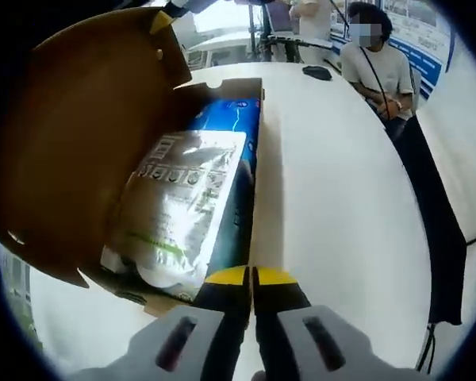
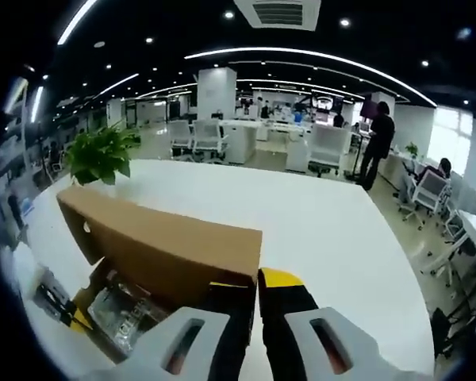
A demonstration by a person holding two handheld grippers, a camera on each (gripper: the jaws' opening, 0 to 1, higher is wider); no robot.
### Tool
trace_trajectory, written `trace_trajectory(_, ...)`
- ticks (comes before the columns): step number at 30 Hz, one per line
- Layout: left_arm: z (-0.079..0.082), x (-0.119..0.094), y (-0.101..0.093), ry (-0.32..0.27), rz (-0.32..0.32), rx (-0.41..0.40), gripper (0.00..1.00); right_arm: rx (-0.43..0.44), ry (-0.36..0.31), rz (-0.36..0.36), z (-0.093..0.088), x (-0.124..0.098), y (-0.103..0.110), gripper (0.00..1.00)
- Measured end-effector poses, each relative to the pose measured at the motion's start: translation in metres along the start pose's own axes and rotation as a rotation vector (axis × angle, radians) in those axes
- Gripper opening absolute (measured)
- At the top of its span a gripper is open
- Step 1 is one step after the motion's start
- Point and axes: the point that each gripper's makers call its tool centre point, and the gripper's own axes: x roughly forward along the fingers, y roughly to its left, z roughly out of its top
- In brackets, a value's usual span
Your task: Operate the shoe box by opening the lid, removing the specified soft item, and placing it in the target area until the item is outside and the box remains undamaged.
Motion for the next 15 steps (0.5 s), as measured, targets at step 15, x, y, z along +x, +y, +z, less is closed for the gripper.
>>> trace_trajectory(15, 0.0009, 0.0007, 0.0, 0.003, -0.014, -0.003, 0.0, 0.023, 0.035, 0.01, -0.0016, -0.0002, 0.0003, 0.0)
